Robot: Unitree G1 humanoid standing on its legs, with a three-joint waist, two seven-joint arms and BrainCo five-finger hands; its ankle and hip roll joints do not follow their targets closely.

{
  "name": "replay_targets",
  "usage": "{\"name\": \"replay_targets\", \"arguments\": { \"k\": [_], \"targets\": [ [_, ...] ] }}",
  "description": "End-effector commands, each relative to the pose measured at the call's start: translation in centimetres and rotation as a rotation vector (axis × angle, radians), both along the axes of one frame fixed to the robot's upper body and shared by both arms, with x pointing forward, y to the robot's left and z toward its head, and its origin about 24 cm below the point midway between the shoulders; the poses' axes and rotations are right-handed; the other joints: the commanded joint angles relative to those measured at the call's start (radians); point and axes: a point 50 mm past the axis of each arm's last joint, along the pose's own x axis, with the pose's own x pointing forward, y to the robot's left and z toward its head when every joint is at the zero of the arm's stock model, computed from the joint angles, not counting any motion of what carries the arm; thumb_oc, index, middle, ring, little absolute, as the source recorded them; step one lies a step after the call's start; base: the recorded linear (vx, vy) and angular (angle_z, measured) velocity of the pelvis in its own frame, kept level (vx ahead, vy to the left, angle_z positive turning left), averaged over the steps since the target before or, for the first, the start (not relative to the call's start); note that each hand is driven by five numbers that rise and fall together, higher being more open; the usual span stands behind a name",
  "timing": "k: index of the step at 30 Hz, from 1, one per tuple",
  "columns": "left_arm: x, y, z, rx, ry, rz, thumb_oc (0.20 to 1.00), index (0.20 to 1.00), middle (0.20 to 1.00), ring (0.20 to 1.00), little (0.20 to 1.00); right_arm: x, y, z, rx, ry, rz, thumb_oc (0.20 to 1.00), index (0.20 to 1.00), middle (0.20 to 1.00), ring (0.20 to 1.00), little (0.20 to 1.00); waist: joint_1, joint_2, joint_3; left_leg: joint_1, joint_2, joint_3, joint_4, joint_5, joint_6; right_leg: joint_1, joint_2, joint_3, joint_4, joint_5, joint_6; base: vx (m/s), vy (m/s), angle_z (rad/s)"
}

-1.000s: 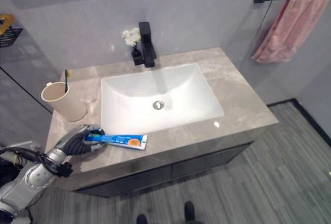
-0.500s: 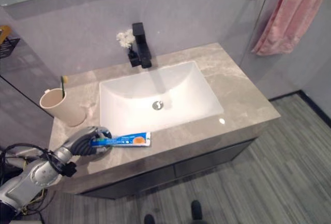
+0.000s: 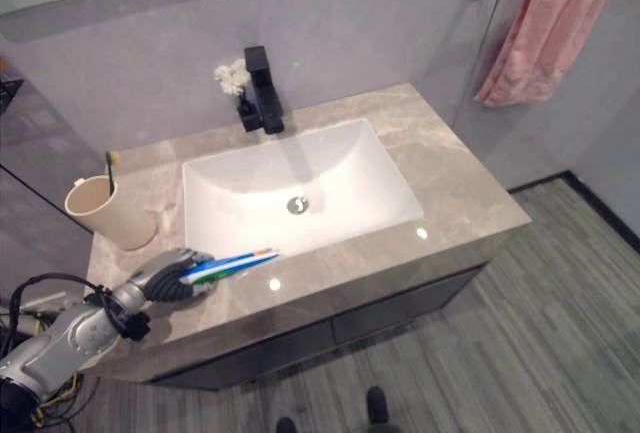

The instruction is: Put brush and paste in cup on sink, flatten towel.

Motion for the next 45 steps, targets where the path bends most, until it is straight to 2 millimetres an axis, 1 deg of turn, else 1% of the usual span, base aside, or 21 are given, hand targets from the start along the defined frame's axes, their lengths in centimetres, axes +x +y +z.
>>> {"name": "replay_targets", "arguments": {
  "k": [1, 5, 10, 12, 15, 16, 20, 21, 24, 29, 31, 32, 33, 35, 37, 38, 40, 41, 43, 44, 45],
  "targets": [
    [-5.7, -0.5, -7.5, 0.129, 0.406, -0.092, 0.200, 0.200, 0.200, 0.200, 0.200, 1.5, -0.7, 0.3, -0.016, -0.035, -0.016, 1.000, 1.000, 1.000, 1.000, 1.000, -0.017, -0.037, 0.024, 0.037, -0.003, -0.032, 0.013, -0.064, 0.000, 0.024, -0.056, -0.041, 0.010, 0.009, 0.081, 0.01, -0.015, -0.03],
    [-5.4, -0.6, -7.4, 0.121, 0.383, -0.081, 0.200, 0.200, 0.200, 0.200, 0.200, 1.2, -0.6, 0.2, -0.016, -0.021, -0.031, 1.000, 1.000, 1.000, 1.000, 1.000, -0.010, -0.039, 0.003, 0.048, 0.001, -0.040, 0.013, -0.063, -0.001, 0.044, -0.057, -0.052, 0.010, 0.004, 0.080, 0.00, -0.005, -0.01],
    [-3.7, -0.4, -4.6, 0.113, 0.234, -0.067, 0.200, 0.200, 0.200, 0.200, 0.200, 0.7, -0.5, 0.0, -0.016, -0.003, -0.066, 1.000, 1.000, 1.000, 1.000, 1.000, 0.000, -0.039, -0.022, 0.058, 0.001, -0.063, 0.013, -0.059, -0.003, 0.073, -0.059, -0.075, 0.010, -0.004, 0.075, 0.00, -0.011, 0.04],
    [-2.0, 0.1, -1.2, 0.142, 0.042, -0.057, 0.200, 0.200, 0.200, 0.200, 0.200, 0.5, -0.3, -0.2, -0.011, 0.000, -0.103, 1.000, 1.000, 1.000, 1.000, 1.000, 0.012, -0.039, -0.039, 0.061, 0.000, -0.076, 0.013, -0.054, -0.005, 0.088, -0.062, -0.087, 0.010, -0.007, 0.072, -0.03, -0.026, 0.14],
    [-1.0, 0.4, 1.1, 0.166, -0.087, -0.046, 0.200, 0.200, 0.200, 0.200, 0.200, 0.7, -0.2, -0.2, -0.009, -0.012, -0.135, 1.000, 1.000, 1.000, 1.000, 1.000, 0.015, -0.042, -0.046, 0.062, 0.001, -0.084, 0.013, -0.052, -0.006, 0.097, -0.063, -0.096, 0.010, -0.010, 0.070, -0.02, -0.021, 0.16],
    [-0.2, 0.5, 3.6, 0.159, -0.222, -0.030, 0.200, 0.200, 0.200, 0.200, 0.200, 0.7, -0.4, -0.1, -0.004, -0.033, -0.194, 1.000, 1.000, 1.000, 1.000, 1.000, 0.018, -0.044, -0.056, 0.063, 0.001, -0.093, 0.013, -0.050, -0.007, 0.104, -0.065, -0.104, 0.010, -0.013, 0.069, -0.02, -0.010, 0.11],
    [0.2, 0.4, 6.5, 0.141, -0.381, -0.017, 0.200, 0.200, 0.200, 0.200, 0.200, 1.5, -1.0, 0.3, -0.007, -0.097, -0.271, 1.000, 1.000, 1.000, 1.000, 1.000, 0.017, -0.049, -0.063, 0.066, 0.000, -0.100, 0.013, -0.048, -0.009, 0.111, -0.067, -0.110, 0.010, -0.015, 0.068, -0.02, -0.013, 0.16],
    [0.7, 0.0, 9.4, 0.101, -0.547, -0.006, 0.200, 0.200, 0.200, 0.200, 0.200, 2.4, -2.3, 1.0, -0.019, -0.195, -0.397, 1.000, 1.000, 1.000, 1.000, 1.000, 0.012, -0.055, -0.074, 0.067, -0.002, -0.108, 0.013, -0.047, -0.010, 0.119, -0.069, -0.116, 0.010, -0.015, 0.067, -0.03, -0.010, 0.10],
    [0.9, -0.2, 11.0, 0.074, -0.639, 0.002, 0.200, 0.200, 0.200, 0.200, 0.200, 3.1, -3.6, 1.9, -0.043, -0.270, -0.468, 1.000, 1.000, 1.000, 1.000, 1.000, 0.005, -0.058, -0.081, 0.064, -0.003, -0.115, 0.013, -0.045, -0.012, 0.122, -0.071, -0.123, 0.010, -0.015, 0.067, -0.03, -0.011, 0.08],
    [1.1, -1.7, 14.6, -0.025, -0.854, -0.019, 0.200, 0.200, 0.200, 0.200, 0.200, 4.5, -8.1, 5.5, -0.176, -0.470, -0.585, 1.000, 1.000, 1.000, 1.000, 1.000, -0.012, -0.070, -0.099, 0.055, -0.001, -0.130, 0.013, -0.040, -0.015, 0.127, -0.074, -0.139, 0.011, -0.014, 0.066, -0.02, -0.016, 0.13],
    [1.0, -2.5, 16.2, -0.098, -0.973, -0.018, 0.200, 0.200, 0.200, 0.200, 0.200, 7.2, -11.2, 10.3, -0.322, -0.699, -0.554, 1.000, 1.000, 1.000, 1.000, 1.000, -0.031, -0.074, -0.106, 0.052, 0.000, -0.134, 0.013, -0.034, -0.015, 0.129, -0.075, -0.145, 0.014, -0.010, 0.063, -0.02, -0.015, 0.12],
    [1.0, -2.5, 16.2, -0.100, -0.973, -0.019, 0.200, 0.200, 0.200, 0.200, 0.200, 7.1, -11.2, 10.3, -0.324, -0.698, -0.556, 1.000, 1.000, 1.000, 1.000, 1.000, -0.030, -0.072, -0.108, 0.053, 0.000, -0.136, 0.013, -0.040, -0.016, 0.131, -0.074, -0.144, 0.012, -0.014, 0.064, -0.01, -0.002, 0.12],
    [0.7, -2.6, 17.1, -0.134, -1.054, 0.003, 0.200, 0.200, 0.200, 0.200, 0.200, 11.0, -11.2, 16.5, -0.445, -0.998, -0.402, 1.000, 1.000, 1.000, 1.000, 1.000, -0.046, -0.067, -0.114, 0.052, 0.002, -0.137, 0.013, -0.040, -0.015, 0.130, -0.074, -0.143, 0.013, -0.015, 0.064, 0.02, 0.009, 0.05],
    [0.5, -3.7, 18.2, -0.163, -1.129, -0.034, 0.200, 0.200, 0.200, 0.200, 0.200, 13.3, -10.5, 23.1, -0.613, -1.277, -0.259, 1.000, 1.000, 1.000, 1.000, 1.000, -0.062, -0.064, -0.132, 0.052, 0.005, -0.137, 0.013, -0.042, -0.012, 0.129, -0.073, -0.140, 0.013, -0.017, 0.061, 0.00, 0.000, 0.00],
    [0.7, -4.5, 18.9, -0.166, -1.153, -0.063, 0.200, 0.200, 0.200, 0.200, 0.200, 15.3, -9.1, 26.8, -0.662, -1.429, -0.153, 1.000, 1.000, 1.000, 1.000, 1.000, -0.060, -0.061, -0.136, 0.052, 0.005, -0.136, 0.013, -0.043, -0.009, 0.128, -0.072, -0.136, 0.014, -0.018, 0.060, -0.03, -0.009, -0.02],
    [0.6, -5.6, 19.9, -0.123, -1.174, -0.143, 0.200, 0.200, 0.200, 0.200, 0.200, 17.8, -6.5, 31.5, -0.657, -1.583, 0.081, 1.000, 1.000, 1.000, 1.000, 1.000, -0.051, -0.063, -0.138, 0.056, 0.007, -0.129, 0.013, -0.036, -0.007, 0.125, -0.070, -0.132, 0.018, -0.015, 0.057, -0.04, -0.018, -0.06],
    [0.6, -6.0, 20.4, -0.112, -1.186, -0.165, 0.200, 0.200, 0.200, 0.200, 0.200, 18.6, -5.7, 32.4, -0.632, -1.620, 0.125, 1.000, 1.000, 1.000, 1.000, 1.000, -0.048, -0.063, -0.141, 0.057, 0.008, -0.128, 0.013, -0.041, -0.008, 0.126, -0.069, -0.127, 0.016, -0.017, 0.058, -0.02, -0.012, -0.06],
    [0.6, -6.6, 20.8, -0.104, -1.183, -0.207, 0.200, 0.200, 0.200, 0.200, 0.200, 20.7, -2.0, 35.1, -0.501, -1.729, 0.327, 1.000, 1.000, 1.000, 1.000, 1.000, -0.039, -0.065, -0.144, 0.061, 0.007, -0.121, 0.013, -0.038, -0.008, 0.124, -0.067, -0.117, 0.015, -0.017, 0.056, -0.05, -0.014, -0.09],
    [0.7, -6.9, 21.1, -0.117, -1.180, -0.224, 0.200, 0.200, 0.200, 0.200, 0.200, 22.0, 2.5, 36.9, -0.280, -1.806, 0.550, 1.000, 1.000, 1.000, 1.000, 1.000, -0.028, -0.068, -0.145, 0.066, 0.008, -0.111, 0.013, -0.035, -0.008, 0.122, -0.065, -0.110, 0.016, -0.014, 0.054, -0.05, -0.017, -0.19],
    [0.7, -7.7, 21.1, -0.161, -1.161, -0.258, 0.200, 0.200, 0.200, 0.200, 0.200, 23.0, 6.4, 37.8, -0.041, -1.820, 0.727, 1.000, 1.000, 1.000, 1.000, 1.000, -0.016, -0.070, -0.150, 0.069, 0.009, -0.106, 0.013, -0.032, -0.009, 0.123, -0.064, -0.105, 0.016, -0.013, 0.052, -0.03, -0.017, -0.17],
    [0.8, -8.0, 21.0, -0.176, -1.151, -0.272, 0.200, 0.200, 0.200, 0.200, 0.200, 23.2, 7.5, 38.1, 0.038, -1.834, 0.757, 1.000, 1.000, 1.000, 1.000, 1.000, -0.008, -0.071, -0.152, 0.071, 0.010, -0.106, 0.013, -0.030, -0.009, 0.124, -0.064, -0.106, 0.016, -0.013, 0.052, -0.03, -0.016, -0.09]
  ]
}}
